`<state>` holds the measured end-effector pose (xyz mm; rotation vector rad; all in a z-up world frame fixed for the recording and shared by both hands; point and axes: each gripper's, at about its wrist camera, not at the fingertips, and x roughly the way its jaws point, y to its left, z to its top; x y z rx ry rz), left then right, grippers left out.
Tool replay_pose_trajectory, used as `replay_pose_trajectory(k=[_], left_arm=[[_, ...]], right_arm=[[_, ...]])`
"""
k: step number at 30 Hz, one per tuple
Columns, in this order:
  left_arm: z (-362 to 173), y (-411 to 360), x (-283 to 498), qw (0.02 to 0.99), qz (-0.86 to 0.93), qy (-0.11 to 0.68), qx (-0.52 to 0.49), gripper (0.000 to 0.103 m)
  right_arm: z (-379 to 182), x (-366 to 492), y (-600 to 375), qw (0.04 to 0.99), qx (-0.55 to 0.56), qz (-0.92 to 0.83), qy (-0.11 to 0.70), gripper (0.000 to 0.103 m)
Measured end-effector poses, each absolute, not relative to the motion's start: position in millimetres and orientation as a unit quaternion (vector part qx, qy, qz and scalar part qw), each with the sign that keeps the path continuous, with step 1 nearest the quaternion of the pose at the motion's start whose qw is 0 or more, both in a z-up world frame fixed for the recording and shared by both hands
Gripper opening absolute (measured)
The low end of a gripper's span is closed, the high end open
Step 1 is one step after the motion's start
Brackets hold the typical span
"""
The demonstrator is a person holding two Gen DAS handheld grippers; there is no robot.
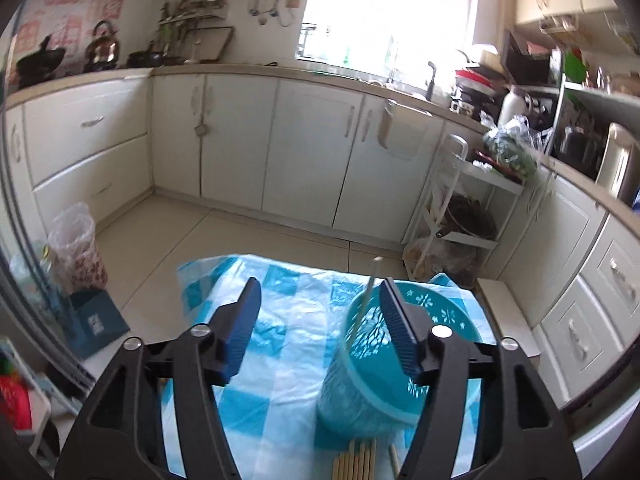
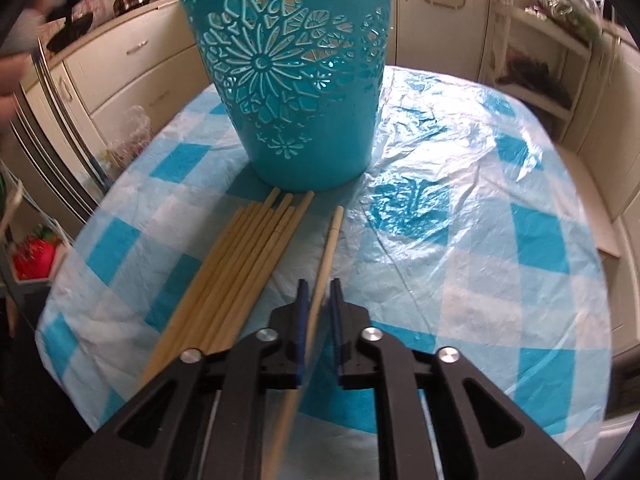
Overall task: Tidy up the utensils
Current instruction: 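Grasp one wooden chopstick with the right tool and drop it into the basket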
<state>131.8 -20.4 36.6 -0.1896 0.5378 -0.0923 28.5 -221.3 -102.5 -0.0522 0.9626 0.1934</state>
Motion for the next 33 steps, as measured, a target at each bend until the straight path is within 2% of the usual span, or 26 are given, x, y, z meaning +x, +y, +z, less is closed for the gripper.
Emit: replay_pose_trajectory(k=[4, 8, 14, 21, 27, 33], left_arm=[[35.0, 4.0, 99.9, 0.955, -0.048, 0.273, -0.108, 0.066], [22.0, 17.9, 68.7, 0.951, -0.052, 0.29, -0.099, 0.069], [-9.3, 22.7, 38.6, 0.936, -0.065, 0.334, -0.094, 0.071], [-33.6, 15.2, 18.8, 0.922, -0.081, 0.368, -0.091, 0.071], [-36.3, 16.2, 8.5, 0.92, -0.084, 0.371, -0.093, 0.075], [-42.1, 22.7, 8.1, 0.914, -0.082, 0.383, -0.106, 0.075]], right_arm=[[-91.9, 24.5, -245.7, 0.873, 0.056, 0.112, 0.471, 0.006], [-63.1, 6.4, -272.1, 0.873, 0.157, 0.137, 0.442, 0.006], [19.6, -16.9, -292.8, 0.895, 0.228, 0.176, 0.34, 0.006], [112.8, 30.1, -268.2, 0.936, 0.217, 0.2, 0.194, 0.006], [115.3, 90.4, -237.7, 0.966, 0.177, 0.143, 0.123, 0.006], [75.0, 126.2, -213.9, 0.977, 0.12, 0.093, 0.153, 0.006]])
